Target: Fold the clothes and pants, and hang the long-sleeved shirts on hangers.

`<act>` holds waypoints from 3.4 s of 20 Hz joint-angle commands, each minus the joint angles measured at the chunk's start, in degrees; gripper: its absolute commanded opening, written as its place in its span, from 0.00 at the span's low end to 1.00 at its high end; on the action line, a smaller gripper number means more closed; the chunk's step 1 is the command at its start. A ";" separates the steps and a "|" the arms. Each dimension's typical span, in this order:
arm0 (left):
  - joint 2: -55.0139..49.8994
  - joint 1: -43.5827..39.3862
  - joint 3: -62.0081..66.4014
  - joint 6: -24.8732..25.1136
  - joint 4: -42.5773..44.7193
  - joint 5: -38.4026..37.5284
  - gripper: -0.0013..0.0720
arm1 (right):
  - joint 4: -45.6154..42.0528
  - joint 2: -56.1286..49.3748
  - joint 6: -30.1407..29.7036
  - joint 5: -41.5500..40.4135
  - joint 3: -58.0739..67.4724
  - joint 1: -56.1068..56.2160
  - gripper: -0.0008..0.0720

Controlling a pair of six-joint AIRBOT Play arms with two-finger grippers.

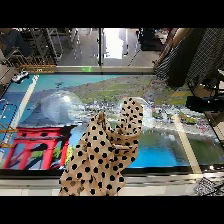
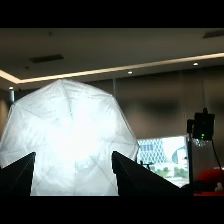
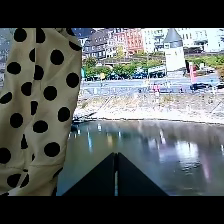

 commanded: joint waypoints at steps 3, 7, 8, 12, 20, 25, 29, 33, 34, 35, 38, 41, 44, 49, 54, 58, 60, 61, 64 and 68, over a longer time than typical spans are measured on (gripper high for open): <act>0.04 -0.04 -0.02 0.02 0.00 0.02 0.71 | 0.00 -0.02 0.00 0.02 -0.02 0.04 0.04; 0.04 -0.04 -0.02 0.02 0.00 0.02 0.71 | 0.00 -0.02 0.00 0.02 -0.02 0.04 0.04; 0.04 -0.04 -0.02 0.02 0.00 0.02 0.71 | 0.00 -0.02 0.00 0.02 -0.02 0.04 0.04; 0.04 -0.04 -0.02 0.02 0.00 0.02 0.71 | 0.00 -0.02 0.00 0.02 -0.02 0.04 0.04; 0.04 -0.04 -0.02 0.00 -0.02 0.04 0.71 | 0.04 -0.02 0.00 -6.29 -0.02 0.04 0.04; 0.04 -0.04 -0.02 -0.02 -1.88 0.04 0.71 | 4.50 -0.02 0.81 -8.61 -0.02 0.07 0.04; 0.11 -0.04 0.00 0.00 -8.61 -2.45 0.71 | 4.55 -0.02 0.15 -10.10 -0.02 0.07 0.09; 0.37 -0.04 -0.02 -0.02 -13.16 -35.08 0.71 | 4.11 -0.02 0.13 -9.11 -0.02 0.07 0.09; -0.26 -0.04 -0.11 -0.31 -13.11 -44.26 0.71 | 4.07 -0.02 0.13 -8.83 -0.04 0.07 0.09; -1.22 -0.02 -0.28 -2.14 -12.87 -53.77 0.71 | 4.04 -0.02 -0.15 -8.02 -0.04 0.07 0.11; -4.17 -0.04 -3.15 -1.95 -16.76 -70.29 0.71 | 5.57 -0.04 -6.56 -4.61 -0.04 0.07 0.34; -6.75 -0.04 -13.44 5.88 -27.63 -70.29 0.83 | 12.94 -0.74 -13.97 2.89 -1.66 0.07 0.75; -10.82 -0.81 -30.18 13.31 -48.24 -61.44 0.99 | 24.26 -1.03 -19.47 9.05 -11.21 1.53 0.75; -22.62 -10.54 -47.45 11.10 -50.01 -34.97 0.98 | 20.35 -1.07 -26.91 -2.75 -29.24 22.93 0.75; -41.90 -15.74 -38.56 10.32 -50.01 -34.91 0.98 | 5.31 -1.95 -22.08 -22.03 -29.42 44.59 0.75; -48.87 -16.35 -32.70 7.26 -50.18 -36.17 0.86 | 5.31 -6.73 -22.03 -24.35 -26.64 50.14 0.74; -49.94 -16.37 -32.54 7.30 -50.88 -37.00 0.67 | 4.44 -10.84 -21.88 -22.10 -24.33 52.17 0.74; -50.25 -16.50 -32.54 7.32 -50.86 -37.64 0.57 | 4.02 -12.70 -21.75 -20.52 -23.21 52.72 0.69; -50.34 -16.61 -32.52 9.03 -50.88 -38.77 0.04 | -4.98 -15.04 -11.63 -19.50 -20.57 52.57 0.18; -50.12 -14.91 -27.43 12.63 -50.86 -42.58 0.03 | -14.78 -14.82 -4.57 -13.51 -12.41 48.48 0.03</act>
